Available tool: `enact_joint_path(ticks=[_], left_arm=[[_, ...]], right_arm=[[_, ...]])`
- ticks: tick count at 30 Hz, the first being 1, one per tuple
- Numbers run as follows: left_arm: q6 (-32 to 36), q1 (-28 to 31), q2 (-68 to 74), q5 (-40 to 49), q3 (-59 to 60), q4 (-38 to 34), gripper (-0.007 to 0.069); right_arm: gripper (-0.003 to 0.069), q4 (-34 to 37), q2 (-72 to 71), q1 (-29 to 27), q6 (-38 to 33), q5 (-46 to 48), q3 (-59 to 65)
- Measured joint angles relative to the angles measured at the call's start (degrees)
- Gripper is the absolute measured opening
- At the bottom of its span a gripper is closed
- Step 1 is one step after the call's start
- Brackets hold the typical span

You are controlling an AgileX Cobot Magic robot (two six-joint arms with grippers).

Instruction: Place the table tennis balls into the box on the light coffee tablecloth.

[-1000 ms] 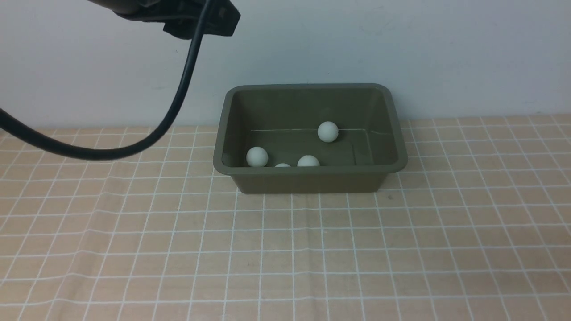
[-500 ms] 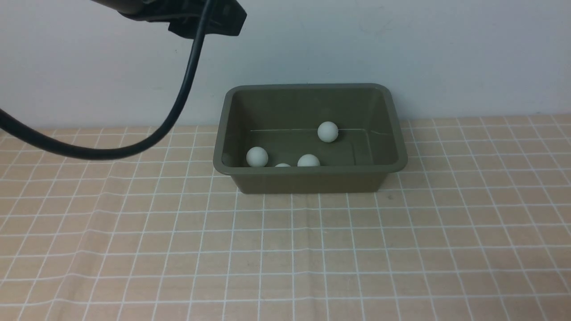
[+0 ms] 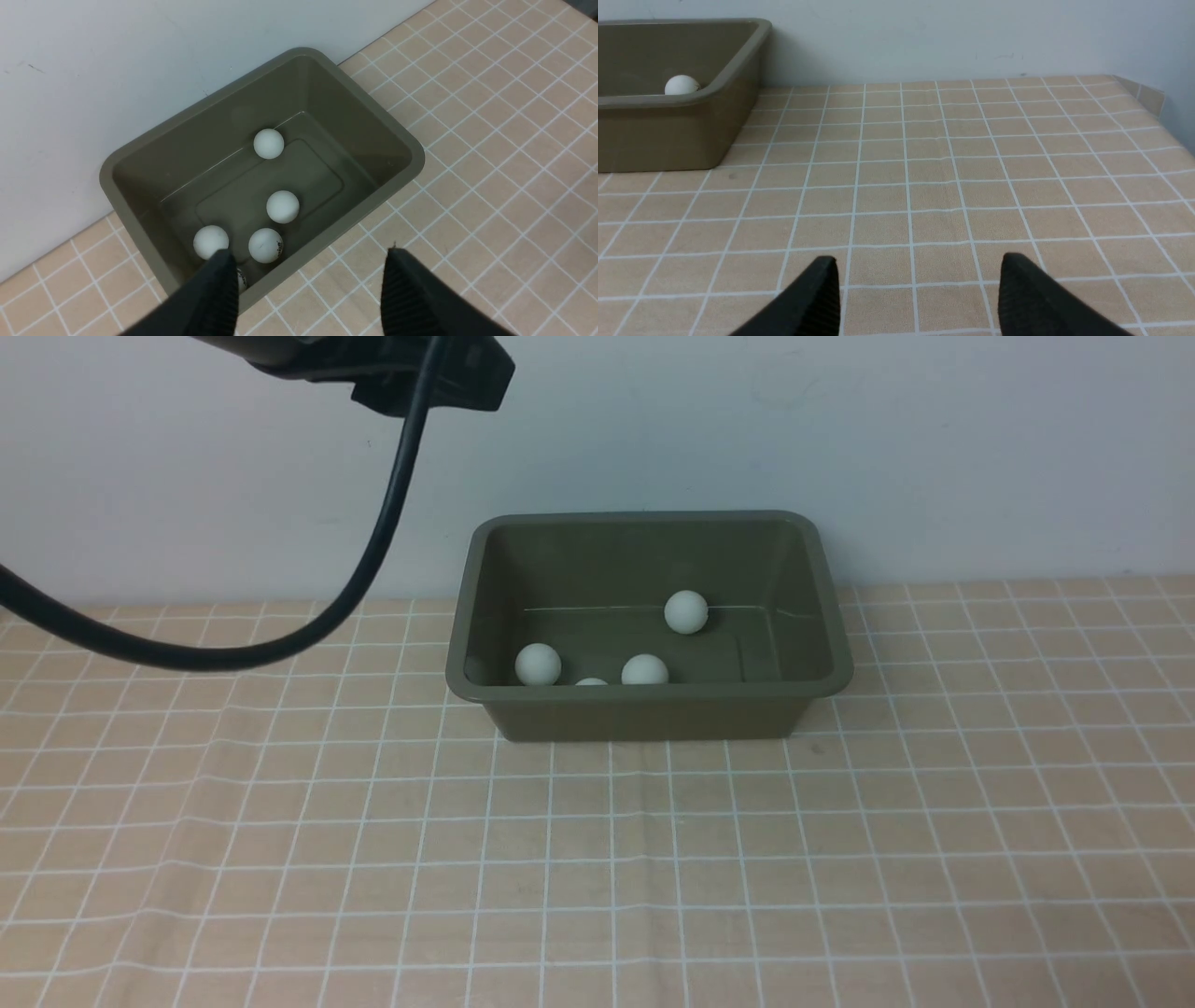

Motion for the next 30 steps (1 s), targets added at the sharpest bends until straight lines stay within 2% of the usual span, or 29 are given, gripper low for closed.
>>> enact_joint_path(ticks=[25, 28, 30], left_arm=[[0.00, 0.00, 0.00, -0.11, 0.00, 0.50, 0.0376], [-0.14, 0.00, 0.00, 0.70, 0.00, 4.51, 0.0376], [-2.96, 0.00, 0.00, 3.20, 0.00, 9.15, 0.0376]], right_arm=[[0.0422, 0.00, 0.00, 0.00, 0.00, -0.08, 0.00], [0.0422, 0.00, 0.00, 0.00, 0.00, -0.08, 0.00], [0.0422, 0.00, 0.00, 0.00, 0.00, -0.08, 0.00]])
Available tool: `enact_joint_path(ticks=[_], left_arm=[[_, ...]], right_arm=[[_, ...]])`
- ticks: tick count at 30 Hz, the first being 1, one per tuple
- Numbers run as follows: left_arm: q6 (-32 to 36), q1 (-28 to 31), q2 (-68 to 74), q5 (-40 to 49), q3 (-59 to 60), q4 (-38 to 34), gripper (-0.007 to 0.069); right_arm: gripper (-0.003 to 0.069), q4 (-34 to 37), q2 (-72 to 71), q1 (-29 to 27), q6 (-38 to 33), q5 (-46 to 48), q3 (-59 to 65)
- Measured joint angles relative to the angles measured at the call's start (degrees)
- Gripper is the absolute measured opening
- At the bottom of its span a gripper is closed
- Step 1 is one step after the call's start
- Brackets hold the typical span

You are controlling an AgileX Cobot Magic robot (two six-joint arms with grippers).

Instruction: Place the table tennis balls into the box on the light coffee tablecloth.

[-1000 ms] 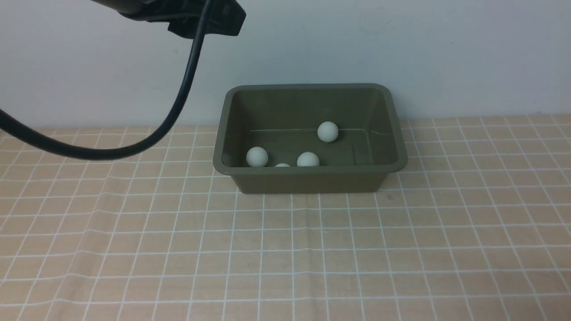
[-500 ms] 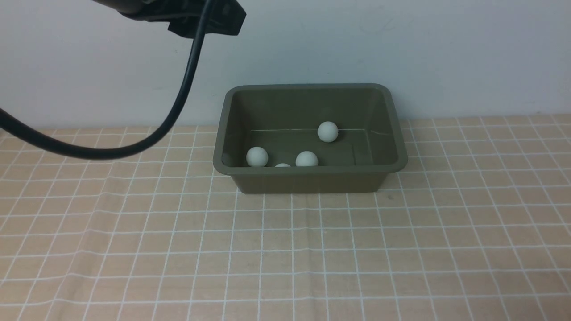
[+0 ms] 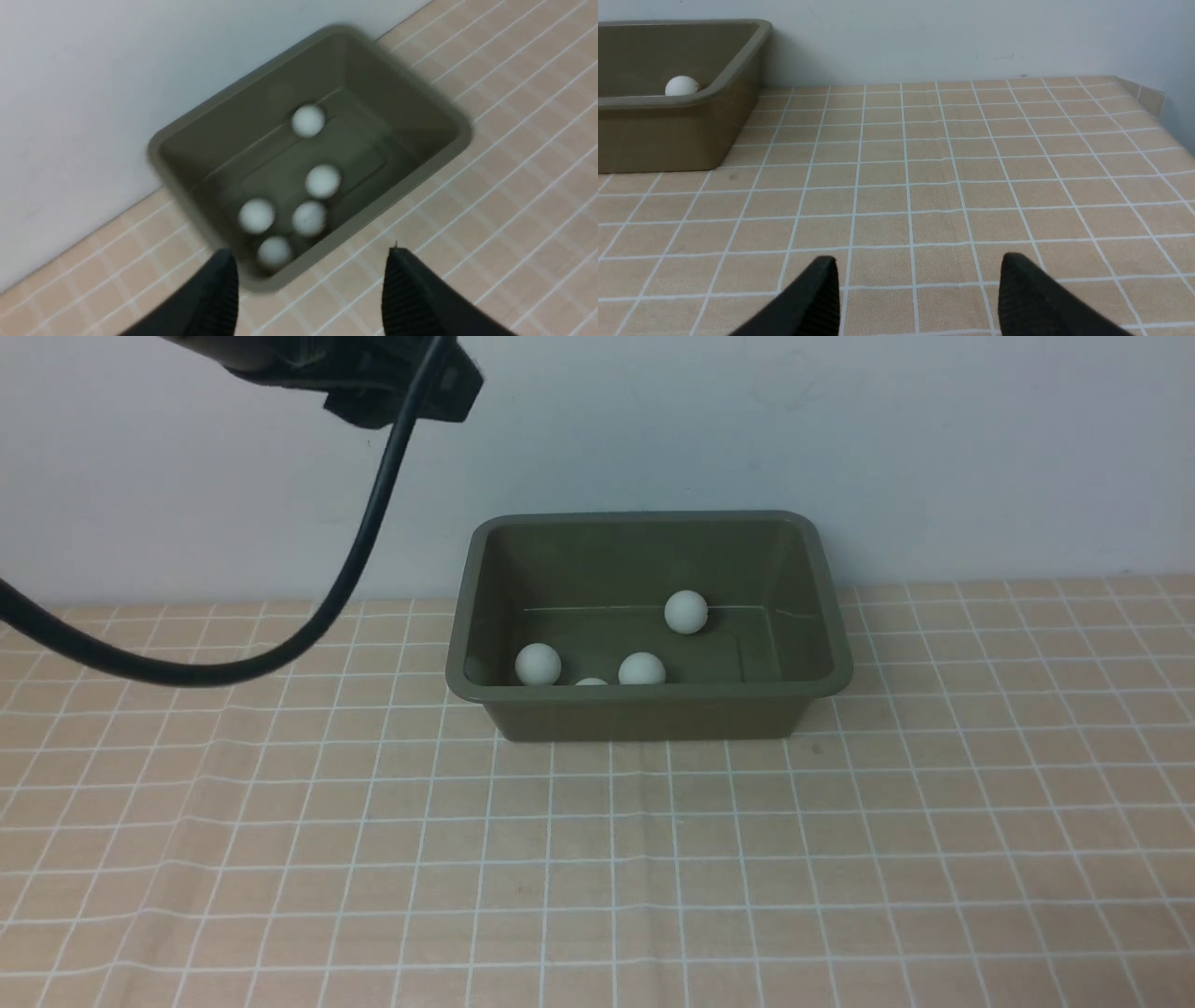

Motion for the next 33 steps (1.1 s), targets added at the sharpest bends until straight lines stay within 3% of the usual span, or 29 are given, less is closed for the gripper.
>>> enact_joint_path(ticks=[5, 10, 15, 20, 27, 33], left_arm=[[-15.17, 1.02, -0.43, 5.96, 0.00, 11.32, 0.0376], [-24.69, 1.13, -5.02, 7.22, 0.00, 20.25, 0.0376], [-22.83, 2.68, -14.03, 1.90, 1.28, 21.29, 0.0376], [-17.09, 9.36, -24.15, -10.02, 9.88, 18.59, 0.0376], [-16.83, 17.53, -36.67, -21.31, 34.75, 15.69, 0.0376], [-20.70, 18.84, -48.04, -30.22, 58.78, 12.71, 0.0376]], right_arm=[[0.0422, 0.00, 0.00, 0.00, 0.00, -0.05, 0.00], [0.0422, 0.00, 0.00, 0.00, 0.00, -0.05, 0.00], [0.0422, 0.00, 0.00, 0.00, 0.00, -0.05, 0.02], [0.0422, 0.00, 0.00, 0.00, 0.00, -0.05, 0.02], [0.0422, 0.00, 0.00, 0.00, 0.00, -0.05, 0.02], [0.0422, 0.00, 0.00, 0.00, 0.00, -0.05, 0.02]])
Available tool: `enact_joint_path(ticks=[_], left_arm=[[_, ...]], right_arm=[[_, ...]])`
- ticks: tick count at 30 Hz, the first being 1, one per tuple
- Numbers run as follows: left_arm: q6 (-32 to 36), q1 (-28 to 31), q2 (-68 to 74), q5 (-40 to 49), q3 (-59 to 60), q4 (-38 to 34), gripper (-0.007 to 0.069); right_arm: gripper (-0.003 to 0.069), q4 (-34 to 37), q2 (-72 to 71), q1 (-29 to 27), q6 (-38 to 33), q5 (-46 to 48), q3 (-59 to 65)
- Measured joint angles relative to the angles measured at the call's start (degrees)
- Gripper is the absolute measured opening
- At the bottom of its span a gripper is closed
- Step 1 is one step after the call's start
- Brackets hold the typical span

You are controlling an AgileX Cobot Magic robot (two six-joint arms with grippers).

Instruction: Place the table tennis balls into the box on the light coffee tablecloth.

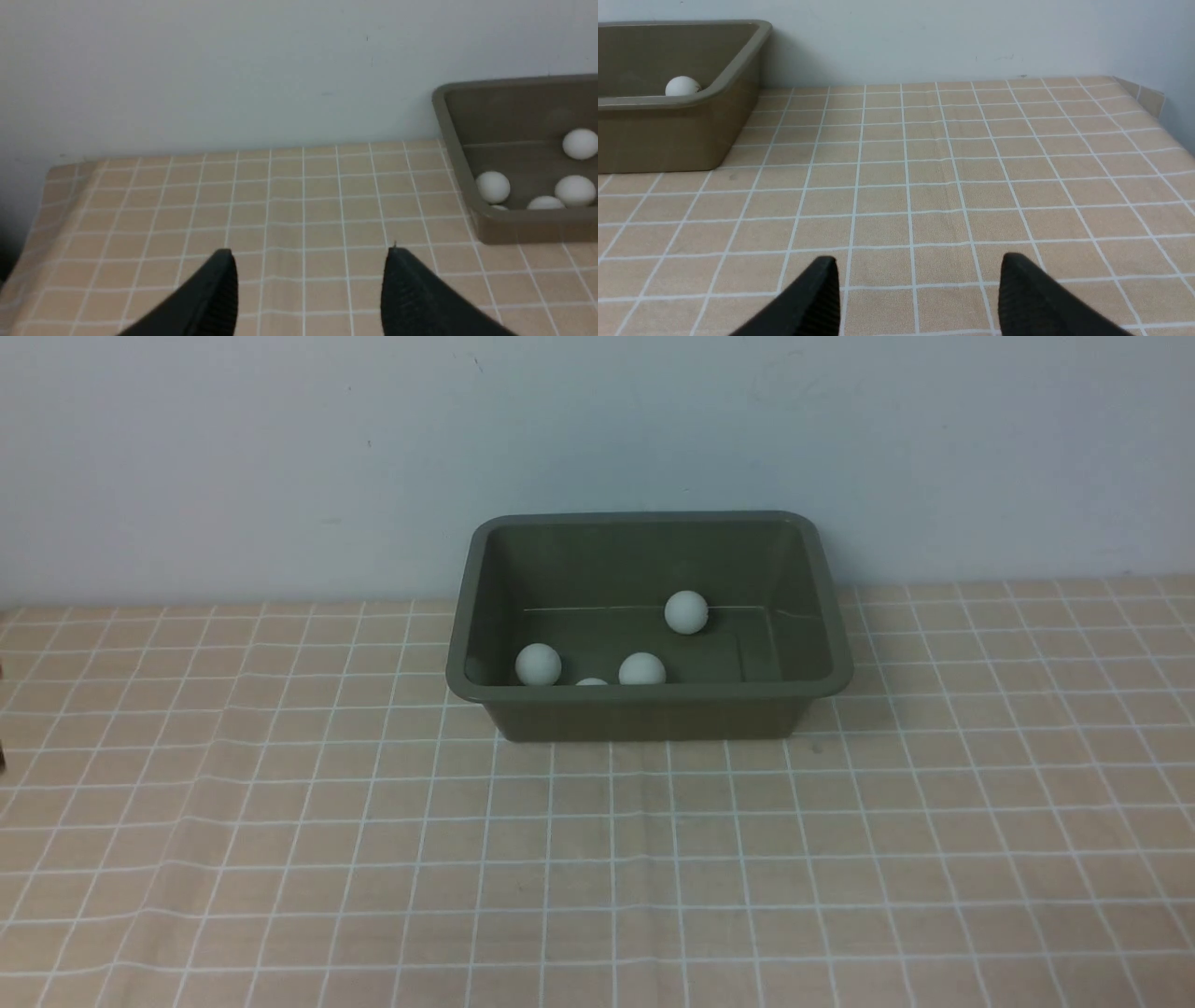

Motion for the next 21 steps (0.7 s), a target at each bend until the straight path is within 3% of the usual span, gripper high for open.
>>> enact_joint_path(ticks=[5, 10, 21], left_arm=[[-1.11, 0.42, -14.15, -6.63, 13.83, -4.41, 0.0376], [-1.42, 0.49, -24.34, -7.30, 18.99, -5.08, 0.0376], [-1.96, 0.01, -34.88, 2.28, 21.78, -0.70, 0.0376]], right_arm=[[0.0422, 0.00, 0.00, 0.00, 0.00, 0.00, 0.00], [0.0422, 0.00, 0.00, 0.00, 0.00, 0.00, 0.00], [0.0422, 0.00, 0.00, 0.00, 0.00, -0.06, 0.00]])
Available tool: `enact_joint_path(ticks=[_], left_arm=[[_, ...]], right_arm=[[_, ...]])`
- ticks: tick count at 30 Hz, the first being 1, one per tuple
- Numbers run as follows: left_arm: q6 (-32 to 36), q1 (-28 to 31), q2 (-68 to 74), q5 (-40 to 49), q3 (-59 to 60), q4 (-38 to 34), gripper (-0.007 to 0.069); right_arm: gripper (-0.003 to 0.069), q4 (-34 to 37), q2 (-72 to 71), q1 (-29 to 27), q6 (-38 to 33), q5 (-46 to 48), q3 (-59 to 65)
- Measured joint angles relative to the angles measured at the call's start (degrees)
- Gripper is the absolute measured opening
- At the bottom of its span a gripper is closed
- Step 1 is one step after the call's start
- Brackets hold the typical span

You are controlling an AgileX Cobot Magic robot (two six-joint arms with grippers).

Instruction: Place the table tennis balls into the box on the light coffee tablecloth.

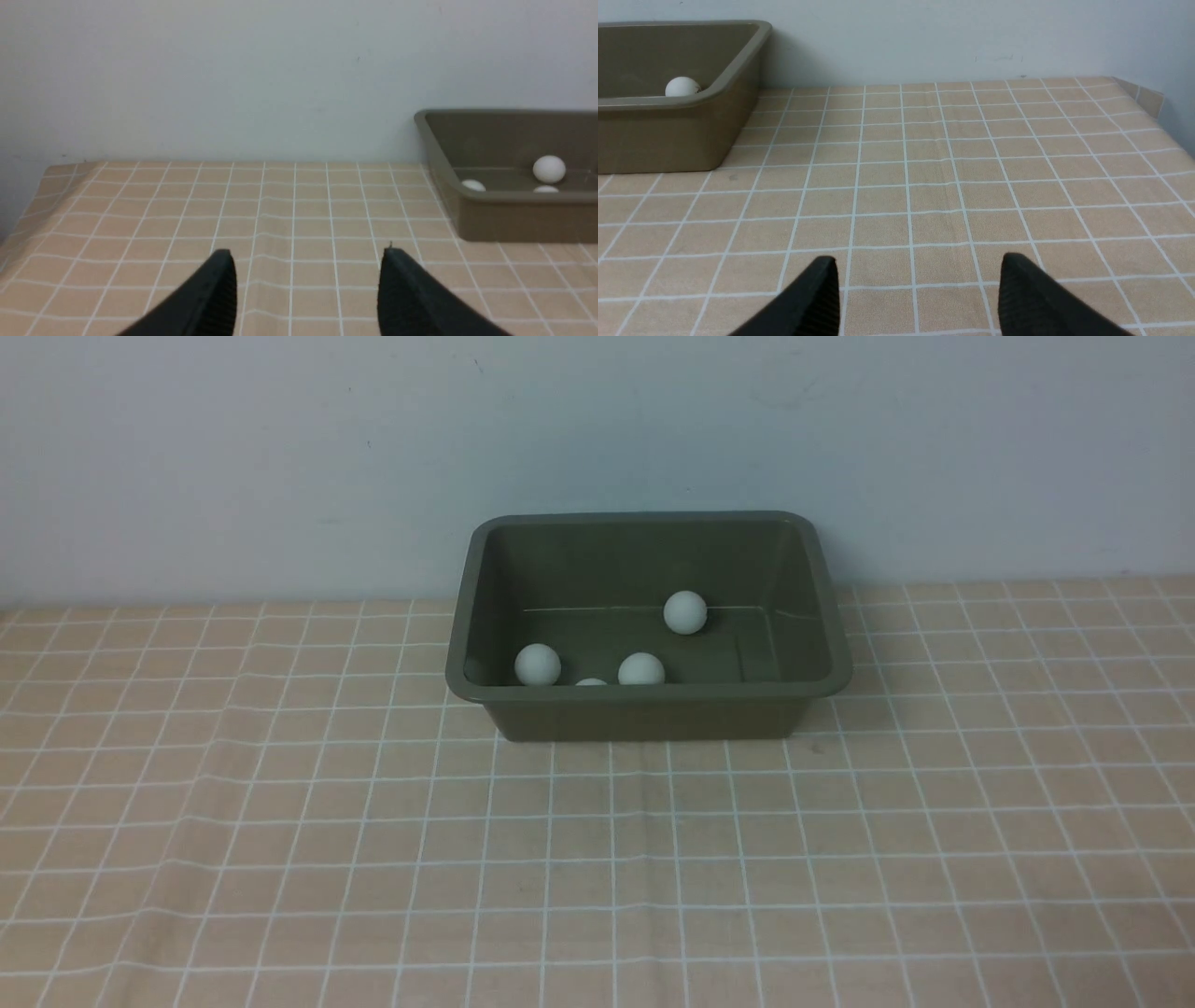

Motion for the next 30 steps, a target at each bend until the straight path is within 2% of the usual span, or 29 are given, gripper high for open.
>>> enact_joint_path(ticks=[8, 13, 24, 30], left_arm=[[-0.32, -0.83, -0.07, 0.83, 4.68, 0.78, 0.0376], [-2.77, 2.49, -0.07, -0.63, 7.36, 1.38, 0.0376], [-7.24, 3.44, -0.07, -10.73, 7.60, 1.38, 0.0375], [-8.95, 3.44, -0.07, -11.31, 7.62, 1.38, 0.0375]], right_arm=[[0.0422, 0.00, 0.00, 0.00, 0.00, 0.00, 0.00], [0.0422, 0.00, 0.00, 0.00, 0.00, 0.00, 0.00], [0.0422, 0.00, 0.00, 0.00, 0.00, 0.00, 0.00], [0.0422, 0.00, 0.00, 0.00, 0.00, 0.00, 0.00]])
